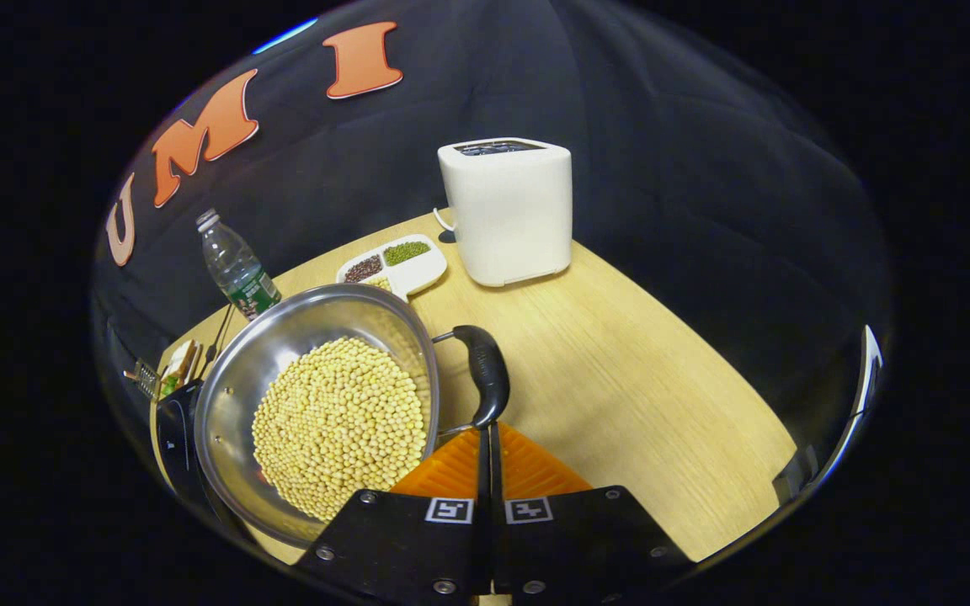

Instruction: First push the handle of the pot to place it horizontally, then grasp the pot with both hands and set it on the induction cooktop.

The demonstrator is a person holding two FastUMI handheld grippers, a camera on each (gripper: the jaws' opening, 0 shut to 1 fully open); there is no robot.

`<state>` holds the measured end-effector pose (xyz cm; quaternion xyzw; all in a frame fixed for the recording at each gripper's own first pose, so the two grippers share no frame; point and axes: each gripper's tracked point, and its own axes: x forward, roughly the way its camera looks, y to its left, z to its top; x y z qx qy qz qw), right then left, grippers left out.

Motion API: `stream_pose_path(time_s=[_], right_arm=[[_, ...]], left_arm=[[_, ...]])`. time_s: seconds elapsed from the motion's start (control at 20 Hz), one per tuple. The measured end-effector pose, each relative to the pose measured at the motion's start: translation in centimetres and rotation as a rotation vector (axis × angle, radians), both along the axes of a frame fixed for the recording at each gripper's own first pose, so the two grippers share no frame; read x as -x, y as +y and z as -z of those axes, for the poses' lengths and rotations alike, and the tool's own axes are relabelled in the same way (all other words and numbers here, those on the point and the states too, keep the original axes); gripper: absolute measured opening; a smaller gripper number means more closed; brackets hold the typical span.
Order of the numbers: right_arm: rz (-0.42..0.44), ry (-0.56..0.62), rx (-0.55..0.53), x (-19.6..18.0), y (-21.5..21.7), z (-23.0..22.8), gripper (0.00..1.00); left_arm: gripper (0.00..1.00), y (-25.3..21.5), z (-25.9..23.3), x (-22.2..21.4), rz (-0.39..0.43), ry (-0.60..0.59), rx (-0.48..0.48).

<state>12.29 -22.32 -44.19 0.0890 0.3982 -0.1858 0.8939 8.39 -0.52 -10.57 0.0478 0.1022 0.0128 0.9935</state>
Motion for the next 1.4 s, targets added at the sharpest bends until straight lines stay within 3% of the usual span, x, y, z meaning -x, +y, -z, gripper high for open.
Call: stream_pose_path(time_s=[0.3,0.65,1.15,1.25,1.3,1.35,1.4], right_arm=[[-0.006,0.012,0.023,-2.5,-0.4,0.1,0.0],[-0.028,-0.025,0.058,-1.6,-0.5,-2.3,0.0],[-0.111,-0.144,0.078,-1.5,0.1,-7.1,0.02],[-0.138,-0.166,0.08,-1.8,0.6,-7.6,0.1],[-0.152,-0.181,0.089,-2.2,0.6,-7.8,0.25],[-0.165,-0.194,0.101,-2.4,0.7,-8.0,0.31],[-0.176,-0.206,0.112,-2.7,0.7,-8.2,0.44]], left_arm=[[0.97,-0.4,1.8,-0.2,-0.001,0.026,-0.025],[0.99,-1.3,5.7,-1.2,-0.011,0.08,-0.009],[0.98,-7.2,18.6,-2.5,0.031,0.218,0.025],[0.98,-8.4,22.2,-2.8,0.039,0.244,0.038],[0.98,-9.3,24.3,-2.9,0.045,0.265,0.043],[0.98,-10.1,25.9,-3.2,0.057,0.269,0.051],[0.99,-10.8,27.2,-3.3,0.068,0.272,0.055]])
